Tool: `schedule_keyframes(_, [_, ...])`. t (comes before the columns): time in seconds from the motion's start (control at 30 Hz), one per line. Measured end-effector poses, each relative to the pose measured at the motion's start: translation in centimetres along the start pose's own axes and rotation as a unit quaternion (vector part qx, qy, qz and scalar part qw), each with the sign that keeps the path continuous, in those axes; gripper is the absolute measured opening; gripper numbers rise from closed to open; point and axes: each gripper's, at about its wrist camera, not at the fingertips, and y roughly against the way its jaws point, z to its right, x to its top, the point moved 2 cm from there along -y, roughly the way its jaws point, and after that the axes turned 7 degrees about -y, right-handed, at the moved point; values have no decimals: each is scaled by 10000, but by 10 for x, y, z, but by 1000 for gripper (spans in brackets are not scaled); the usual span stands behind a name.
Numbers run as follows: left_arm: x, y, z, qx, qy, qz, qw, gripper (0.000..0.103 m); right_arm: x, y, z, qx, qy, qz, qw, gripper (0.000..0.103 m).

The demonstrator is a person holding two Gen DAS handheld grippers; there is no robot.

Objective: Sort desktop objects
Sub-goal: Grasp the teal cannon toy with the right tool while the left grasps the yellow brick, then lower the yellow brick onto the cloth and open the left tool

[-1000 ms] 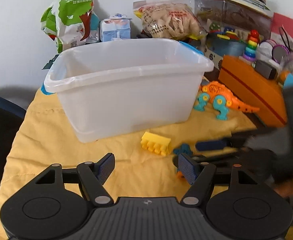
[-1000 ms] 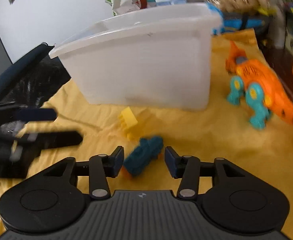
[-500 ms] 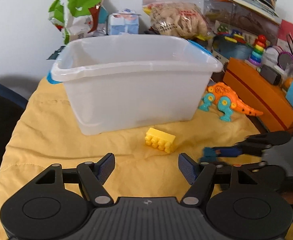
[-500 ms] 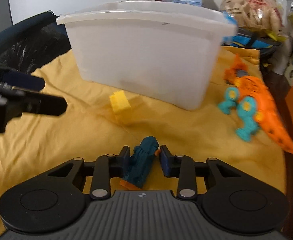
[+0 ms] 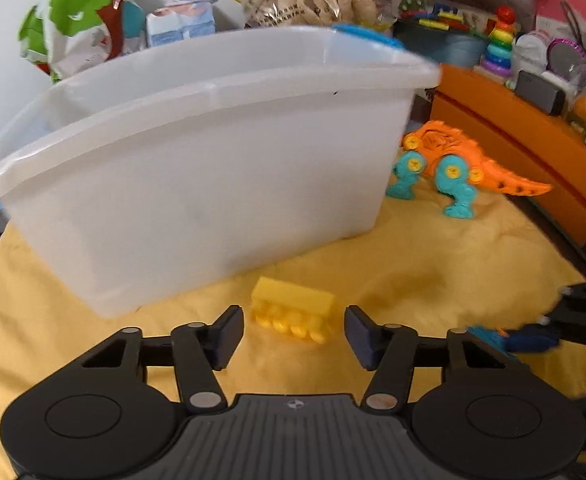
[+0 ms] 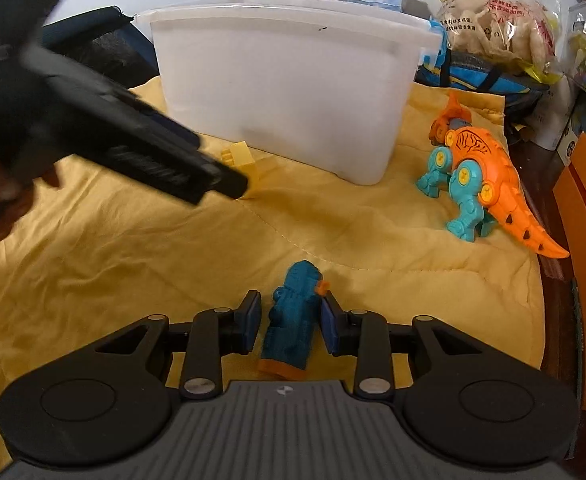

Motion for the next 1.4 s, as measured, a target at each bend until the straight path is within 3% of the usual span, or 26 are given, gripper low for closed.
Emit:
schedule_keyframes(0.37, [11, -15, 12, -312, -223, 125, 9992, 53, -5, 4, 1, -4, 1, 93, 10000, 37])
schedule_keyframes(0.47, [8, -2, 15, -294, -203, 137, 9993, 53, -6, 5, 2, -151, -67, 85, 9998, 52])
schedule_keyframes(0.53, [4, 15, 18, -336, -259, 181, 9989, 53, -9, 6, 3, -156, -110, 95, 9998, 48])
schedule_keyframes(0.6, [-2, 32, 19, -340, -356, 174, 9986, 53, -9, 9, 3, -106, -90, 80, 9999, 30])
schedule_keyframes(0.77, [-33, 70, 16, -331, -450, -120, 9984, 53, -9, 15, 1, -86, -80, 64, 9999, 29])
schedule_keyframes(0.9, [-62, 92, 16, -94, -691, -457, 9965, 53, -12, 19, -4, -8, -72, 80, 9999, 29])
schedule_keyframes(1.07, [-76, 91, 20, 100, -851, -856, 9926, 54, -15, 20, -13, 23, -7, 53, 10000, 30])
schedule_keyframes(1.17, [-73, 90, 24, 72, -813, -674, 9944, 61, -15, 22, -17, 10, 34, 43, 10000, 30])
schedule_keyframes(1.4, [-61, 78, 44, 155, -656, -474, 9966, 62, -16, 24, -18, -14, -10, 70, 10000, 30])
